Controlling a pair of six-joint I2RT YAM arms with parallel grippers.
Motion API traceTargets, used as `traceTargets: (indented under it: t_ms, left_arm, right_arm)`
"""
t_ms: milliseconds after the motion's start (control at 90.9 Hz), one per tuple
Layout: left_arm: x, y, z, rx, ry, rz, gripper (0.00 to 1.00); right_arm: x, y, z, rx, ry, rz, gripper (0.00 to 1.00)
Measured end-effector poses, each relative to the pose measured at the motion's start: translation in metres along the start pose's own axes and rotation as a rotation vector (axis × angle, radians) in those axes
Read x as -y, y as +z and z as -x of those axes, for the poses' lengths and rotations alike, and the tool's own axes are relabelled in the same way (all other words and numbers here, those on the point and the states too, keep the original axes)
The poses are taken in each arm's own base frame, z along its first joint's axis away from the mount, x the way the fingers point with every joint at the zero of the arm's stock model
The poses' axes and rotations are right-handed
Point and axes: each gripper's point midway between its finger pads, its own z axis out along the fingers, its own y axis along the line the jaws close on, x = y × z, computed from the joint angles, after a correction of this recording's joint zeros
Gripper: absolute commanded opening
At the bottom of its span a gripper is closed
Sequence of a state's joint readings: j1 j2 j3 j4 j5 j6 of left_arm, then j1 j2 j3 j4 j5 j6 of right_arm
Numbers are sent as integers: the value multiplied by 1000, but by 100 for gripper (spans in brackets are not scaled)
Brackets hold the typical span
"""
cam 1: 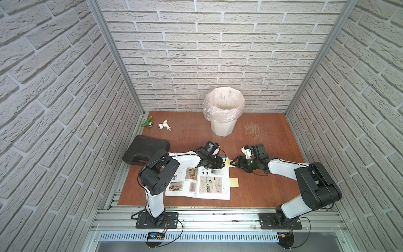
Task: Peel off the used sticky note
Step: Tear off the note from the book.
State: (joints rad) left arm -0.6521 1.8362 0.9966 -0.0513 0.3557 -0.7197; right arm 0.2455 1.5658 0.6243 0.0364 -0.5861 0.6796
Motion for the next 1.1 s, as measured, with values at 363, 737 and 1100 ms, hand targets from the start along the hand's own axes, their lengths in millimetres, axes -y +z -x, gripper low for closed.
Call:
traceTargets:
  t_ms: [363,737,1100]
  left_arm:
    - [0,0,0,1,0,0,33]
    - [0,3,3,12,0,-8,32]
    - [0,3,4,27,-6,-21,33]
  right_arm:
    - [-6,11,6,0,44,63,61]
    - [-3,14,5,-4,119,66,41]
    - [-10,14,9,6,155,99,14]
